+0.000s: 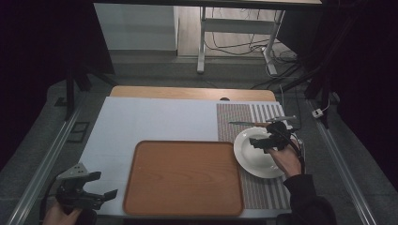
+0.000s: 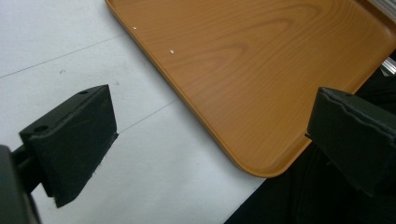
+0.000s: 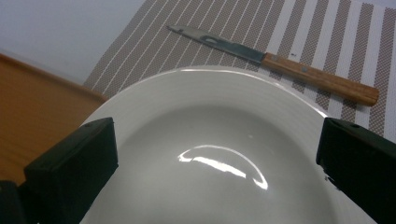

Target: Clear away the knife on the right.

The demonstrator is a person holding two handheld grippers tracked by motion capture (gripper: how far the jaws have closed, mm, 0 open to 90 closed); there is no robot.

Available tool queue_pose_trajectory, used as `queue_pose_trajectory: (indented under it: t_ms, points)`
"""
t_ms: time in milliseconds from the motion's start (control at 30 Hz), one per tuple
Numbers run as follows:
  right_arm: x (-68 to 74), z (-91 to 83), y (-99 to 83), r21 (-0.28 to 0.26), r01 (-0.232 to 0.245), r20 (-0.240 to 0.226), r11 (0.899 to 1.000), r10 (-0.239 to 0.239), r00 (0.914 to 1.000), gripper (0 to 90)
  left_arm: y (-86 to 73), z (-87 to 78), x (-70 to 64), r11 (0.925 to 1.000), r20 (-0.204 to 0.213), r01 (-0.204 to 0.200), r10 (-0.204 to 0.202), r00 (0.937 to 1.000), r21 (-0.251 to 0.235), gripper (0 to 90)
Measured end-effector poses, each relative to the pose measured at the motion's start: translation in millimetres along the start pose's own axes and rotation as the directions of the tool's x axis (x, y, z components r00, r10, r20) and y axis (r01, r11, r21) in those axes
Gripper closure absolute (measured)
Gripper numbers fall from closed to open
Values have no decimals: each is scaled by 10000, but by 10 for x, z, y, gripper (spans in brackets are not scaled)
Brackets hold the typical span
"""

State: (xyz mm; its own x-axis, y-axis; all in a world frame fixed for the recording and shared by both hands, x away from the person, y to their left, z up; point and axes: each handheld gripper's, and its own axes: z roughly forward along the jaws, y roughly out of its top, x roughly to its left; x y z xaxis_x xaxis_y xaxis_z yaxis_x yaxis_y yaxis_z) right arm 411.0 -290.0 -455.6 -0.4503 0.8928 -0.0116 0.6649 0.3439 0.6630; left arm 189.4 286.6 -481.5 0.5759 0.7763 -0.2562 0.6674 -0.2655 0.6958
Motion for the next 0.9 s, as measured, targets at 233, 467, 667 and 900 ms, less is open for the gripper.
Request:
queue_pose_trajectory:
  t_ms: [233,467,667,900]
  points:
    - [-81,126,107,91,45,341,9999,-48,9994,0,1,2,2,10000,-8,22,-22,10000,18,17]
    - [-189,258,203,199,88,645,9998,-101,9979,0,1,1,4,10000,-3,56,-56,10000,9,18]
    - [-309,425,306,417,17,948,9991,-57,9955,0,-1,-1,7,9999,9,128,-128,9999,-10,18]
    - [-388,489,415,390,149,1028,9991,-189,9945,166,-1,-1,6,9999,-2,137,-137,9999,-15,18]
